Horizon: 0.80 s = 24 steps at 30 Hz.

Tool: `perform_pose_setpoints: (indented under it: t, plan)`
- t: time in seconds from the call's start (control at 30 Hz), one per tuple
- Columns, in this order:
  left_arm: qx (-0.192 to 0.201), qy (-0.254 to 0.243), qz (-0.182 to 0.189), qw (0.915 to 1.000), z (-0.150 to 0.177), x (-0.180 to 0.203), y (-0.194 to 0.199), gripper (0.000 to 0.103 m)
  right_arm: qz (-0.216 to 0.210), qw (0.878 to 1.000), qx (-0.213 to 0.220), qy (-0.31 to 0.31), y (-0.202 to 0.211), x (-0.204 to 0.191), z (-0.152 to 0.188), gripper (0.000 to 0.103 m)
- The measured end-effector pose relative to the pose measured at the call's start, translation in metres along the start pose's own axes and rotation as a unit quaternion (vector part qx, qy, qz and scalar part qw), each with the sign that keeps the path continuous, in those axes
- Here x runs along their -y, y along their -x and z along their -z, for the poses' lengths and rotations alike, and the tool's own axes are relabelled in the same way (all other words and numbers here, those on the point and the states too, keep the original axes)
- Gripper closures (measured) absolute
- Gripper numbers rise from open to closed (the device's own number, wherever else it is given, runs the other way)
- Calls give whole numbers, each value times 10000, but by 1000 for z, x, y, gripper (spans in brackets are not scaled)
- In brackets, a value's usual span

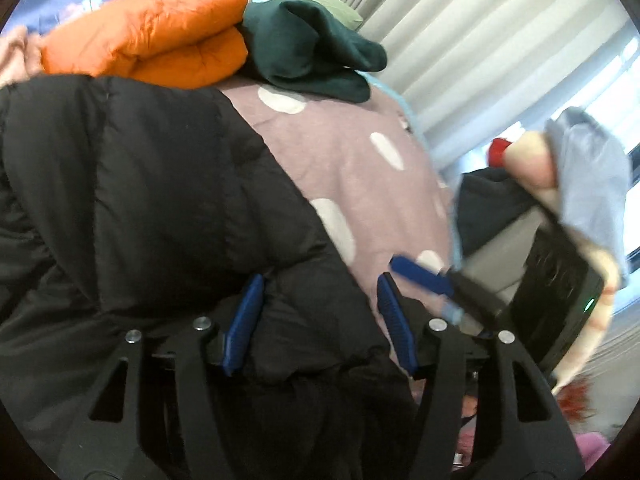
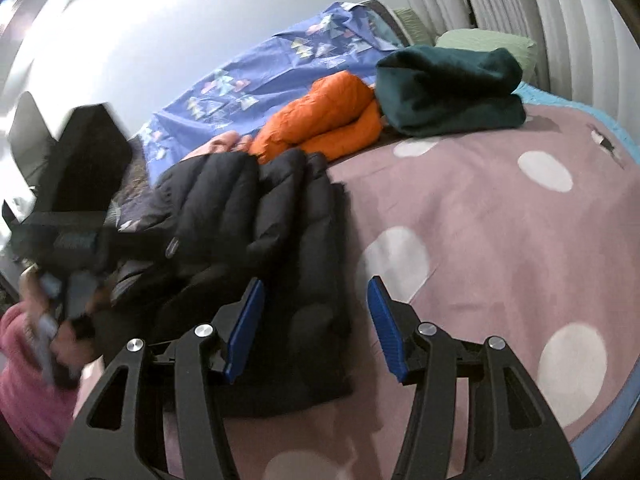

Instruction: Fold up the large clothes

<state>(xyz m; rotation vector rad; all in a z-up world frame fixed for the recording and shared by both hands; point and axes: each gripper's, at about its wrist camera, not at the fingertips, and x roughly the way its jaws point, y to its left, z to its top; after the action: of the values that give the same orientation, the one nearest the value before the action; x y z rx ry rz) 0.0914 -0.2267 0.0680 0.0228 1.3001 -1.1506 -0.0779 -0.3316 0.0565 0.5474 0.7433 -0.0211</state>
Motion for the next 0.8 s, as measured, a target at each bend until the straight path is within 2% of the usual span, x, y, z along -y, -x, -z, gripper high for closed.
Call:
perform_pose_setpoints:
  t: [0.03, 0.1, 0.13, 0.2, 0.3, 0.37, 0.4, 0.47, 0.5, 0.53, 0.6, 0.63, 0.7, 0.77, 0.8]
  plan:
    - [11, 126, 140, 9998, -1, -4, 0, 44, -154, 9999, -19, 50, 4, -6, 4, 46]
    - [17, 317, 408, 9987, -2, -13, 0, 44, -425, 9989, -19, 204, 13, -20, 10, 38]
    - [19, 349, 439, 9984, -2, -14, -1, 44, -526, 9982, 4, 291, 18, -29, 12, 35]
    - [17, 382, 477, 9981, -3, -14, -5, 44, -724, 9966, -12, 402, 23, -45, 16, 22]
    - [-1, 367, 550, 9978, -6, -12, -13, 44, -985, 9942, -156, 399, 18, -64, 16, 17]
    - [-13, 324, 593, 9977, -8, -9, -16, 44, -893, 9952, -181, 343, 9, -71, 14, 17]
    - [-24, 305, 595, 9978, -9, -8, -19, 44, -546, 9978, -156, 330, 1, -73, 11, 39]
    - [-30, 245, 432, 9988, -13, -3, -22, 46, -260, 9992, -158, 274, -7, -68, 9, 90]
    - [66, 192, 329, 9993, -15, 0, -14, 47, -351, 9992, -209, 18, -9, -57, 8, 96]
    - [181, 139, 283, 9993, -15, 1, -5, 48, -338, 9991, -174, -159, -7, -47, 8, 97]
    - [657, -57, 121, 9978, -15, 5, 29, 49, -116, 9997, -20, -231, 0, -33, 8, 97]
    - [1025, -223, -99, 9944, -13, 7, 56, 49, -39, 9996, 7, -294, 2, -26, 9, 97]
    - [1457, -440, -658, 9862, -5, 5, 91, 49, 45, 9987, 23, -504, 4, -9, 11, 97]
    - [1665, -531, -1152, 9778, 3, -2, 110, 49, 38, 9981, -75, -611, 1, 2, 15, 97]
    - [1680, -524, -1279, 9760, 6, -9, 114, 49, -16, 9978, -160, -649, -2, 6, 18, 97]
